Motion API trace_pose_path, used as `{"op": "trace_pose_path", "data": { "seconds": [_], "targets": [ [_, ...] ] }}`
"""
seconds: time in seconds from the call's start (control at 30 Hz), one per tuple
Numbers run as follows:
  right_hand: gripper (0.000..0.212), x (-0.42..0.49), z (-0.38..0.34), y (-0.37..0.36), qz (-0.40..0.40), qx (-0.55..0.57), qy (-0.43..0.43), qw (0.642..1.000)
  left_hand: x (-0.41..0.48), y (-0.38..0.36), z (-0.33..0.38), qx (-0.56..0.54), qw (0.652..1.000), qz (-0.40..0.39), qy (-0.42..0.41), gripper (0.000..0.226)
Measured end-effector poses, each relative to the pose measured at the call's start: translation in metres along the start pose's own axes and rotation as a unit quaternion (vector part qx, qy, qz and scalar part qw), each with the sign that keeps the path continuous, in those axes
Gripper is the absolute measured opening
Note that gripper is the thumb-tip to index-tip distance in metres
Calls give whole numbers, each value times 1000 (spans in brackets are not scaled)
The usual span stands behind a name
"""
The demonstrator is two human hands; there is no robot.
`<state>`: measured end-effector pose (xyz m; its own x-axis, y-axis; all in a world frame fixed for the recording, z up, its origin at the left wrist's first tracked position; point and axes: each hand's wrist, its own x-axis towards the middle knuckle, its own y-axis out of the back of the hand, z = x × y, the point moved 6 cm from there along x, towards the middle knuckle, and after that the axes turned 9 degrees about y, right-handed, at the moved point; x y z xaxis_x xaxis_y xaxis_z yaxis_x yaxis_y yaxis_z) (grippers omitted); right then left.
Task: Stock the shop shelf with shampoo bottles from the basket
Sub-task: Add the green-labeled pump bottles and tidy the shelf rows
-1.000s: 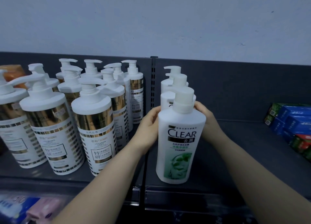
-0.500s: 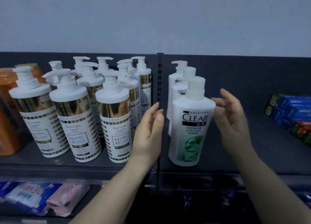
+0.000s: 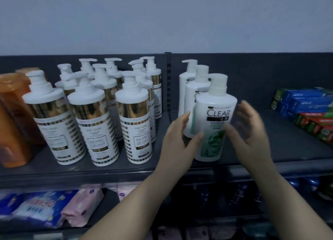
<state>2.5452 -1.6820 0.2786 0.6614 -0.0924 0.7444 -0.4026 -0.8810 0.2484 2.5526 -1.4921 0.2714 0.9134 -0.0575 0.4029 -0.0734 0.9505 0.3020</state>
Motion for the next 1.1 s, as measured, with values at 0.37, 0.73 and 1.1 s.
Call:
{"op": "trace_pose_path", "data": {
  "seconds": [0.37, 0.73, 1.1],
  "targets": [
    [76, 0, -77, -168, -138, 72, 18, 988, -26, 107, -61, 34, 981, 188, 44, 61],
    [80, 20, -72, -158, -207, 76, -86, 972, -14, 95, -67, 10, 990, 92, 108, 69],
    [37, 172, -171, -114, -246, -127, 62, 959, -2, 87, -74, 16, 989, 20, 147, 74]
  ]
}}
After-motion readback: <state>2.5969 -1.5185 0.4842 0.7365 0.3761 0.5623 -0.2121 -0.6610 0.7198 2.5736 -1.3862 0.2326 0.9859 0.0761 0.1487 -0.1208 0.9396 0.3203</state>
